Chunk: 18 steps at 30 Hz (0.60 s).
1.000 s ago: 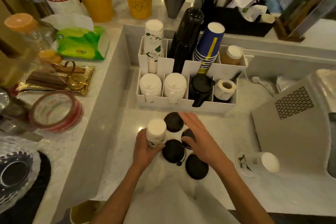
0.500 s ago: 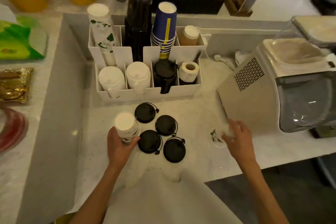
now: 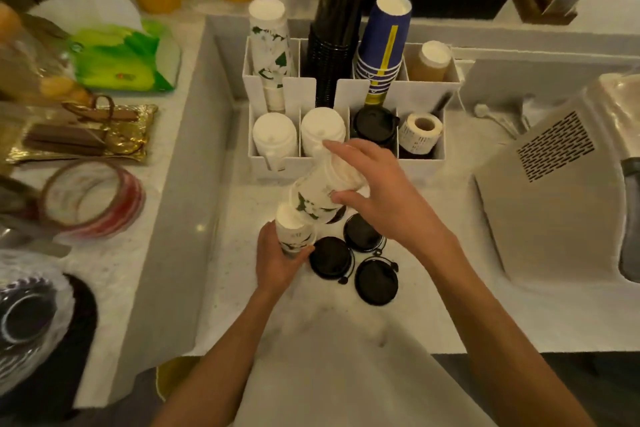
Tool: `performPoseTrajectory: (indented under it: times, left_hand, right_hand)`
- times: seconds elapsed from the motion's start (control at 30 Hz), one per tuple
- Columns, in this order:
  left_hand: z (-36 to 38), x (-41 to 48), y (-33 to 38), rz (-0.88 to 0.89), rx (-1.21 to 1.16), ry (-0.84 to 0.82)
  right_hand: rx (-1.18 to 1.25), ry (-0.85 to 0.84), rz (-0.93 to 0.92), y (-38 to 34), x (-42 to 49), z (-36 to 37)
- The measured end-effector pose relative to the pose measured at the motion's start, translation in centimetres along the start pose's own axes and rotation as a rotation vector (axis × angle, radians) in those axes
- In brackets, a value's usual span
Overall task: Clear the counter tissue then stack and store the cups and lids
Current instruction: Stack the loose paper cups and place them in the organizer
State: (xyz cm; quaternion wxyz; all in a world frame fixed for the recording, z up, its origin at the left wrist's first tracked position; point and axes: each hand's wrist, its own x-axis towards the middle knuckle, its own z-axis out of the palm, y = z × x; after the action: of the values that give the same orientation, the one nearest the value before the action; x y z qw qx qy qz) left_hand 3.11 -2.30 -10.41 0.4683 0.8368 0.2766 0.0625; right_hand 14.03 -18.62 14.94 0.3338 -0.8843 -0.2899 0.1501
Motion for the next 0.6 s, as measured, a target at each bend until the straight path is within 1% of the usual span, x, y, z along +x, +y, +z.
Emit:
performPoseTrajectory:
  times: [0.07,0.13,0.2,0.3,0.5,0.6]
  left_hand:
    - [-0.3,0.1,0.6,-0.015,-0.024,-0.022]
    - [-0.6,0.3,0.9,0.024,-0.1,-0.03]
    - [-0.9,0.2,1.1,0.035,-0.128,-0.009]
    - [-1.0,-0.3,1.3,0.033,-0.136,0.02]
    - [-0.6,-0.5,0.9,-0.061,-0.077,0.012]
    - [-0.6,-0.5,0.9,-0.051,-0.068,0.004]
  right_hand:
    - [-0.025,-0.139,-0.085,-1.7,2.2,1.2]
    - [-0.125,-0.244,-0.157,-2.5,3.6,2.5]
    - [-0.206,-0.303,-0.215,-2.6,4.2,3.9]
    - [-0.237,-0.38,-0.249,-1.7,4.3,6.1]
    - [-0.182,-0.409,-0.284,0.7,4.4,8.6]
    - [-0.169,-0.41,-0.302,1.4,4.4,9.0]
